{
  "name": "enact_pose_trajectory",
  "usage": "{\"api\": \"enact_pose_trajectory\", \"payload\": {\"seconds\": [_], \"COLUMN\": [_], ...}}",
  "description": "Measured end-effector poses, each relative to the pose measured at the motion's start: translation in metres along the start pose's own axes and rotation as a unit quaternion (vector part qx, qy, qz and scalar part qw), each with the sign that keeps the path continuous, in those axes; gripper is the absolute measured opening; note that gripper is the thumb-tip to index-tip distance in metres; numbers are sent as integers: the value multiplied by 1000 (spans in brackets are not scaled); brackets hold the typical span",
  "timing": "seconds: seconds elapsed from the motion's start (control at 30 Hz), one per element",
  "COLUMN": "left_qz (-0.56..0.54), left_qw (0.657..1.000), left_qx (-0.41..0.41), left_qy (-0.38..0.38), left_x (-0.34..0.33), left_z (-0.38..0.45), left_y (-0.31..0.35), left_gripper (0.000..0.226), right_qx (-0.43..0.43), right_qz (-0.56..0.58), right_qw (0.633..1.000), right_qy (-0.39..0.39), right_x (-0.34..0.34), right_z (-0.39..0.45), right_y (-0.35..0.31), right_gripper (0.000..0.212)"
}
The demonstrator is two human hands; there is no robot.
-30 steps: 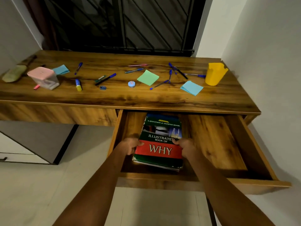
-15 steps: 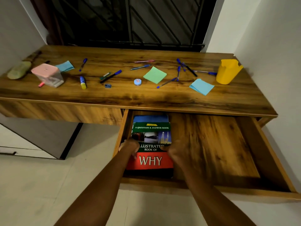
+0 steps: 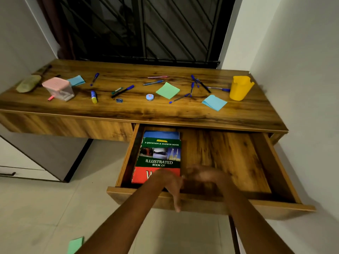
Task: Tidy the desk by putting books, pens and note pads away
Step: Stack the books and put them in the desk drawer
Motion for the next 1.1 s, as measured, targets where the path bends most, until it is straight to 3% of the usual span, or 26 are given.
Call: {"api": "enact_pose_trajectory", "payload": {"seconds": [0.03, 0.1, 0.13, 0.2, 0.27, 0.37, 0.43, 0.6, 0.87, 1.1], "left_qz": [31, 45, 48, 54, 104, 200, 212, 199, 196, 179], "left_qw": [999, 996, 992, 983, 965, 911, 890, 868, 836, 857], "left_qx": [-3, -11, -14, -25, -51, -81, -73, -25, 16, 6], "left_qy": [15, 79, 119, 173, 233, 351, 397, 454, 513, 484], "left_x": [-7, -8, -3, 4, 11, 27, 39, 75, 144, 199], "left_z": [5, 12, 12, 10, 8, -5, -9, 3, 20, 51], "left_y": [3, 3, 1, -4, -1, 9, 8, -1, -9, -15], "left_gripper": [94, 51, 42, 68, 99, 107, 118, 138, 141, 128], "right_qx": [-13, -48, -56, -58, -64, -13, 20, -36, -62, -74], "right_qz": [-32, -104, -133, -209, -309, -320, -331, -327, -315, -344], "right_qw": [999, 988, 980, 962, 944, 941, 918, 874, 858, 847], "right_qy": [-36, -103, -140, -165, -100, 110, 217, 359, 401, 399], "right_x": [-6, -19, -27, -42, -47, -27, -8, 31, 91, 134], "right_z": [2, 4, 5, 7, 13, 13, 7, 19, 68, 108], "right_y": [14, 41, 50, 65, 72, 58, 45, 49, 54, 53], "right_gripper": [68, 94, 103, 116, 126, 129, 131, 143, 141, 134]}}
Point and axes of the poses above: each hand's wrist, its own z-axis towards the middle knuckle, its own x-axis out of the back of the hand, y = z × x, the point moved 8 cm from there along z, towards the middle knuckle, and after that the axes turned 10 degrees about -z, right-handed, at the moved point
